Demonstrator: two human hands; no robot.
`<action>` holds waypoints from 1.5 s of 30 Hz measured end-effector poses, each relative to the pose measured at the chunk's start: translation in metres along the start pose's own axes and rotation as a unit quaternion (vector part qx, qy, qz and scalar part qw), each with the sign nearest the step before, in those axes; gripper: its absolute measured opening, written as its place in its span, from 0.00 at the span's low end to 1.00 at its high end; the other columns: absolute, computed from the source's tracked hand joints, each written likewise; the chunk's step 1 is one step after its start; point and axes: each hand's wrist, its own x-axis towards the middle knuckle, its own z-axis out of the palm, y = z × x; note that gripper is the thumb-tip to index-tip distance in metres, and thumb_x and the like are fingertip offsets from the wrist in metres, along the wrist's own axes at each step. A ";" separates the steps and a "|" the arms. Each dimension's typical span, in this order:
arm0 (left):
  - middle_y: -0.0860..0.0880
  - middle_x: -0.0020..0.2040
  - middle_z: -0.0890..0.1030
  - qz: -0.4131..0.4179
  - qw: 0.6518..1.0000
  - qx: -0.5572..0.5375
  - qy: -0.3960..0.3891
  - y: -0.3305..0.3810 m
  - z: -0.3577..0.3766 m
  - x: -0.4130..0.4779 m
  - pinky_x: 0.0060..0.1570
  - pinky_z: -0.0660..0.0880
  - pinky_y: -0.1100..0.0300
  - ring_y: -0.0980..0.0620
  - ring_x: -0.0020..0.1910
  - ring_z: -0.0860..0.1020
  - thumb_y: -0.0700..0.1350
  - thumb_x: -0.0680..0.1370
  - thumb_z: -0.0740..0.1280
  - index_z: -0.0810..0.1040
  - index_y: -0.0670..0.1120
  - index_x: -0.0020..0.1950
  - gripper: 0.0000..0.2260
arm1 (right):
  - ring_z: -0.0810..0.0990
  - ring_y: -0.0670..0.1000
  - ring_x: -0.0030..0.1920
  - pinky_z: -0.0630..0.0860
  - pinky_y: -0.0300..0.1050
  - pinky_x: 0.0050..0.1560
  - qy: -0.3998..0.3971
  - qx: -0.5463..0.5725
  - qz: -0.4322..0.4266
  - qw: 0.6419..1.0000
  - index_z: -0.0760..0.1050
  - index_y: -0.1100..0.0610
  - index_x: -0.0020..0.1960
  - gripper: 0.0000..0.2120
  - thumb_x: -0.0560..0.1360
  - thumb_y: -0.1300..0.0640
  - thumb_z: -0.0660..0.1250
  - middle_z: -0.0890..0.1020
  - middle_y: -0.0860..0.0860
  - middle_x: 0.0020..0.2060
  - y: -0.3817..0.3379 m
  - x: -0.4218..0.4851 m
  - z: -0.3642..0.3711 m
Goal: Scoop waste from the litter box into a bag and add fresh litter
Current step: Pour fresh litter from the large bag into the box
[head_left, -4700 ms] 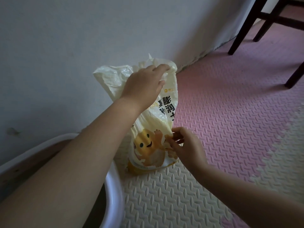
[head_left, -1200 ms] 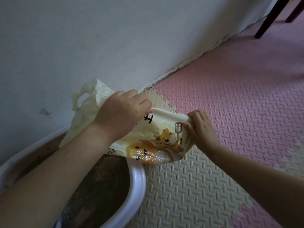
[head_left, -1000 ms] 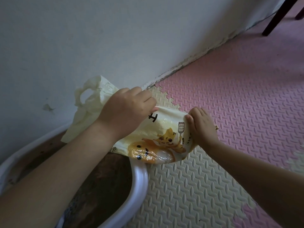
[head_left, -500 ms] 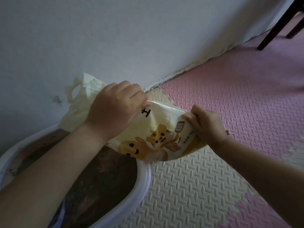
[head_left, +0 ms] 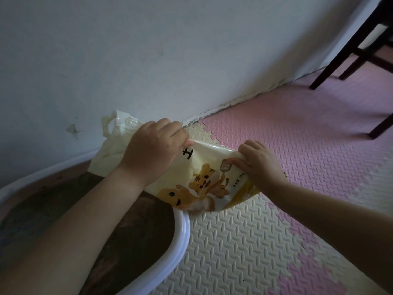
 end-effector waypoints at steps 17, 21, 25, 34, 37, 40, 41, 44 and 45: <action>0.49 0.37 0.76 -0.038 0.999 -0.012 0.008 0.024 -0.007 -0.006 0.35 0.68 0.56 0.49 0.35 0.72 0.50 0.80 0.61 0.76 0.44 0.40 0.13 | 0.78 0.46 0.35 0.79 0.47 0.37 -0.067 0.056 0.106 0.991 0.74 0.51 0.40 0.21 0.69 0.33 0.57 0.78 0.45 0.34 -0.007 -0.012 0.016; 0.49 0.36 0.75 -0.018 0.999 0.010 0.034 0.026 -0.007 -0.005 0.36 0.66 0.58 0.49 0.35 0.71 0.51 0.81 0.60 0.76 0.44 0.39 0.15 | 0.80 0.46 0.33 0.81 0.49 0.34 -0.073 0.091 0.133 0.984 0.77 0.50 0.40 0.20 0.69 0.33 0.59 0.80 0.45 0.33 -0.007 -0.015 0.011; 0.49 0.35 0.75 -0.031 0.998 0.013 0.061 0.021 -0.010 0.000 0.34 0.67 0.57 0.49 0.35 0.71 0.52 0.82 0.58 0.76 0.43 0.39 0.17 | 0.81 0.46 0.31 0.81 0.49 0.32 -0.056 0.088 0.120 0.987 0.77 0.51 0.40 0.20 0.70 0.35 0.59 0.81 0.46 0.31 -0.014 -0.013 -0.005; 0.49 0.36 0.75 -0.079 0.991 -0.026 0.102 0.020 -0.020 -0.007 0.35 0.66 0.59 0.49 0.35 0.72 0.50 0.81 0.61 0.77 0.44 0.40 0.15 | 0.80 0.46 0.29 0.80 0.49 0.30 -0.064 0.039 0.090 0.993 0.74 0.50 0.37 0.19 0.69 0.35 0.60 0.80 0.46 0.30 -0.030 -0.007 -0.053; 0.49 0.36 0.76 -0.088 0.988 -0.036 0.119 0.025 -0.025 -0.011 0.36 0.67 0.59 0.50 0.36 0.72 0.49 0.80 0.63 0.77 0.44 0.40 0.13 | 0.80 0.46 0.29 0.80 0.49 0.29 -0.066 0.028 0.079 0.994 0.74 0.50 0.36 0.18 0.68 0.36 0.61 0.80 0.46 0.29 -0.036 -0.006 -0.064; 0.49 0.36 0.76 -0.094 0.986 -0.049 0.128 0.029 -0.031 -0.012 0.35 0.68 0.58 0.50 0.35 0.73 0.48 0.80 0.64 0.78 0.44 0.40 0.12 | 0.79 0.46 0.28 0.79 0.48 0.27 -0.058 0.010 0.059 0.996 0.73 0.50 0.34 0.18 0.68 0.36 0.61 0.78 0.46 0.28 -0.039 -0.002 -0.072; 0.49 0.36 0.76 -0.100 0.985 -0.056 0.126 0.032 -0.032 -0.013 0.35 0.69 0.58 0.50 0.36 0.73 0.48 0.79 0.65 0.78 0.44 0.41 0.11 | 0.79 0.46 0.27 0.78 0.48 0.26 -0.057 0.005 0.051 0.997 0.73 0.51 0.34 0.18 0.68 0.36 0.61 0.78 0.45 0.27 -0.039 0.000 -0.073; 0.49 0.37 0.77 -0.154 0.977 -0.101 0.110 0.037 -0.033 -0.018 0.38 0.68 0.60 0.51 0.37 0.73 0.48 0.78 0.66 0.78 0.44 0.41 0.10 | 0.77 0.45 0.26 0.76 0.44 0.25 -0.057 -0.019 0.025 0.998 0.72 0.50 0.33 0.18 0.68 0.35 0.59 0.77 0.44 0.27 -0.038 0.003 -0.072; 0.50 0.37 0.77 -0.173 0.973 -0.115 0.104 0.038 -0.032 -0.021 0.39 0.66 0.62 0.51 0.38 0.73 0.48 0.78 0.66 0.79 0.44 0.42 0.10 | 0.77 0.44 0.26 0.76 0.43 0.25 -0.060 -0.026 0.018 0.998 0.72 0.49 0.33 0.19 0.68 0.34 0.58 0.77 0.44 0.26 -0.037 0.003 -0.070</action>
